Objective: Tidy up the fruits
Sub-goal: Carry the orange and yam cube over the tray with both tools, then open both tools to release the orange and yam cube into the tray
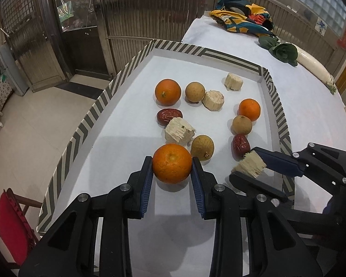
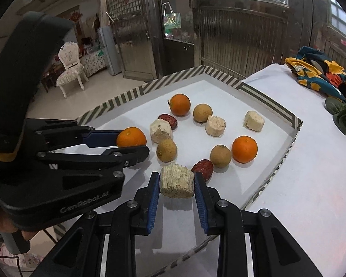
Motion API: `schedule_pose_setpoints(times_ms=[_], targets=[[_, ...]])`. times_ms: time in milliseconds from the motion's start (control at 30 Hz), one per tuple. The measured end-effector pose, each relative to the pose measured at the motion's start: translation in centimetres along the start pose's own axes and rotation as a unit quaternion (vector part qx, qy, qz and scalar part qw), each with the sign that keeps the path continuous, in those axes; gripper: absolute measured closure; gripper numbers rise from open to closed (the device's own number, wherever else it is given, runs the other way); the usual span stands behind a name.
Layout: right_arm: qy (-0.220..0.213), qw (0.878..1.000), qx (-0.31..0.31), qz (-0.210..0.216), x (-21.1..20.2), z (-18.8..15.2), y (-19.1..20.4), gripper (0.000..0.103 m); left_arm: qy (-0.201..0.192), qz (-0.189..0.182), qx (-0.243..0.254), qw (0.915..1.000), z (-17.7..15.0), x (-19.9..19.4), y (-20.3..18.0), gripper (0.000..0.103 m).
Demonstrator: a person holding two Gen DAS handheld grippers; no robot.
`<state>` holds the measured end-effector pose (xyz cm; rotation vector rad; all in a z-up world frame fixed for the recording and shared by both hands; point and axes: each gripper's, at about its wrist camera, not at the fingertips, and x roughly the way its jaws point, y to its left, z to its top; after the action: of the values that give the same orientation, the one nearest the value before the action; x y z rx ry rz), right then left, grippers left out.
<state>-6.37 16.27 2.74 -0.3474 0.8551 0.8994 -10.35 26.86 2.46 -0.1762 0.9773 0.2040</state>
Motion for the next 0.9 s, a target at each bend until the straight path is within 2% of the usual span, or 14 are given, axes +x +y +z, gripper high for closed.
schedule_pose_setpoints(times_ms=[567, 700, 767, 833, 900], targets=[[0.003, 1.000, 0.007, 0.006, 0.3, -0.2, -0.2, 0.074, 0.016, 0.010, -0.015, 0.9997, -0.2, 0.7, 0.3, 0.069], [-0.004, 1.000, 0.013, 0.002, -0.3, -0.5, -0.4, 0.074, 0.007, 0.016, -0.020, 0.9996, -0.3, 0.4, 0.3, 0.054], [-0.017, 1.000, 0.020, 0.000, -1.0, -0.6, -0.6, 0.074, -0.002, 0.017, -0.021, 0.9996, -0.5, 0.0, 0.2, 0.051], [-0.036, 0.999, 0.031, 0.002, -2.2, -0.7, -0.8, 0.074, -0.013, 0.021, -0.020, 0.9995, -0.6, -0.5, -0.2, 0.044], [-0.055, 0.998, 0.042, 0.000, -3.3, -0.9, -1.1, 0.074, -0.022, 0.019, -0.018, 0.9994, -0.7, -1.0, -0.7, 0.042]])
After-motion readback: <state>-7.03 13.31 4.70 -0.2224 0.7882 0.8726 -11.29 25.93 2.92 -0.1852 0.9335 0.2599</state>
